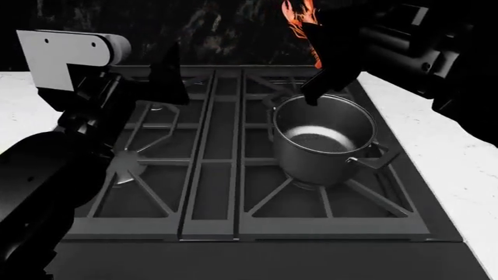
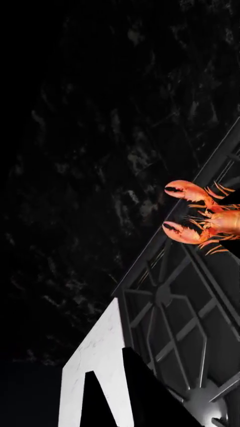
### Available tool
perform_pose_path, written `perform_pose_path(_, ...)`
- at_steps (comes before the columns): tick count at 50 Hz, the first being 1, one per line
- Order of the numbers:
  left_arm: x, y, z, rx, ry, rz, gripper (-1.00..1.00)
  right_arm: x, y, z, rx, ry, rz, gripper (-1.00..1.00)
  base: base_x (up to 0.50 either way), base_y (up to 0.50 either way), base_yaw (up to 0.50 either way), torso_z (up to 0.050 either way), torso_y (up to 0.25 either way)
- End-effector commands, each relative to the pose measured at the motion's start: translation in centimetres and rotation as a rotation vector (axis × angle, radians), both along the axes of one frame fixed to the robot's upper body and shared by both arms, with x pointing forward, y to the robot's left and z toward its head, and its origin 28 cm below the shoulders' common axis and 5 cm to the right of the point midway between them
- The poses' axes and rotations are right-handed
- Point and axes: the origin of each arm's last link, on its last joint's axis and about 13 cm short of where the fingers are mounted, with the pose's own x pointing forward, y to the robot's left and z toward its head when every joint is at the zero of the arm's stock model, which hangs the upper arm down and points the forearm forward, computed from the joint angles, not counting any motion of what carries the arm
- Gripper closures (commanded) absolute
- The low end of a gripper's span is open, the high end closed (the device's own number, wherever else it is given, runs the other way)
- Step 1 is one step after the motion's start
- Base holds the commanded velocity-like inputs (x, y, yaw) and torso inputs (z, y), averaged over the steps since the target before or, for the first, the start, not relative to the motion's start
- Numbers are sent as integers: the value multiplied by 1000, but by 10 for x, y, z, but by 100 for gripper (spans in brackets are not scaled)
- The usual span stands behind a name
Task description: Frozen meat rests on a plate on the counter. Retrieve the meat and place it in a pot on a burner. Then turn the burner on.
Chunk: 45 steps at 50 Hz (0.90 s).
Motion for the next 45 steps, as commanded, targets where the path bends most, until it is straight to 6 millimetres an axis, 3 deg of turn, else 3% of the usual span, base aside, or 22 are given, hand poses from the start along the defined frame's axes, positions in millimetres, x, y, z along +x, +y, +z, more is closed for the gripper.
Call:
perform_pose_path(1, 0, 1, 0, -5, 0, 2, -100, 5, -1, 0, -9, 14, -17, 100, 0, 0, 0, 0, 0)
perform_pose_path(16, 6, 2, -2, -16, 4, 4, -100, 20, -4, -11, 31, 69, -70, 100, 0, 0, 0, 0, 0)
perform_pose_path(45, 8, -2, -5, -10, 19, -1, -100, 25, -12, -27, -39, 168, -100, 100, 0, 0, 0, 0, 0)
